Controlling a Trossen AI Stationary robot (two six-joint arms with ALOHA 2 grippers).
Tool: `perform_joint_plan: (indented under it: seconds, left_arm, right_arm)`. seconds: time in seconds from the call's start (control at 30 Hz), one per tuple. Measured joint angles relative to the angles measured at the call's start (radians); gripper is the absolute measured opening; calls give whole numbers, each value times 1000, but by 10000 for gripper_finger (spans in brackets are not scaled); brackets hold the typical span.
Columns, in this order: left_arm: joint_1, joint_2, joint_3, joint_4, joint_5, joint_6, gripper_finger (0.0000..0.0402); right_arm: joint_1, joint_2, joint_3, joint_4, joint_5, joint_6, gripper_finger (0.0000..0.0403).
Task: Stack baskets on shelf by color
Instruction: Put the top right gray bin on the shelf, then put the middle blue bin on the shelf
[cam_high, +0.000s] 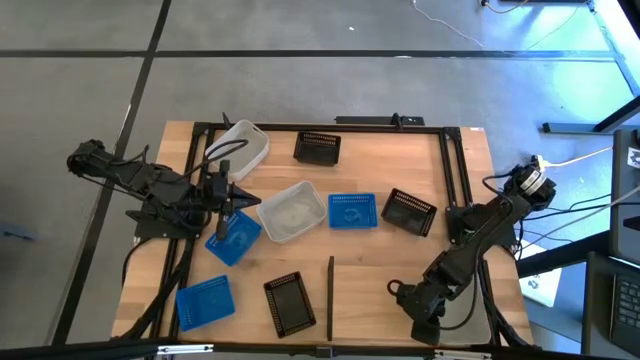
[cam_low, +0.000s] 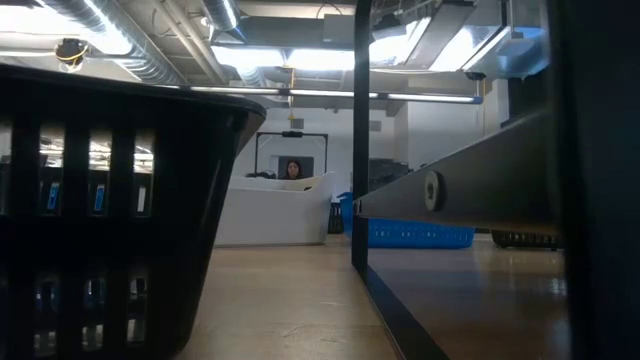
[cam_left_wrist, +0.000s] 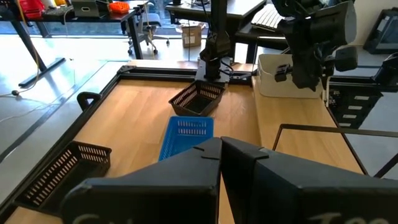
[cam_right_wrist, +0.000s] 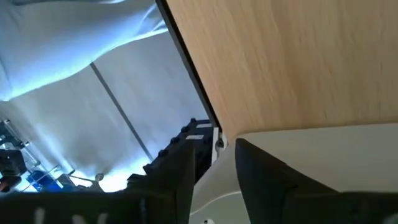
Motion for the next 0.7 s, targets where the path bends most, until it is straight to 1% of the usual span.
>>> perform_joint_plan:
  seconds: [0.17, 0.3, 0.4, 0.47, 0.6, 0.7]
  left_arm:
    - [0, 0, 0, 0, 0, 0, 0]
    - [0, 0, 0, 0, 0, 0, 0]
    - [0, 0, 0, 1, 0, 1, 0]
    - [0, 0, 0, 3, 0, 5, 0]
    - [0, 0, 0, 9, 0, 5, 0]
    - [0, 0, 0, 10, 0, -21, 0]
  right_arm:
    - [0, 0, 8, 33, 4, -29, 117]
    - [0, -1, 58, 28, 74, -106, 117]
    - [-1, -1, 111, -5, 172, -161, 117]
    - [-1, -2, 156, -59, 243, -192, 117]
    - [-1, -2, 253, -242, 402, -206, 117]
    - [-1, -2, 332, -378, 555, -183, 117]
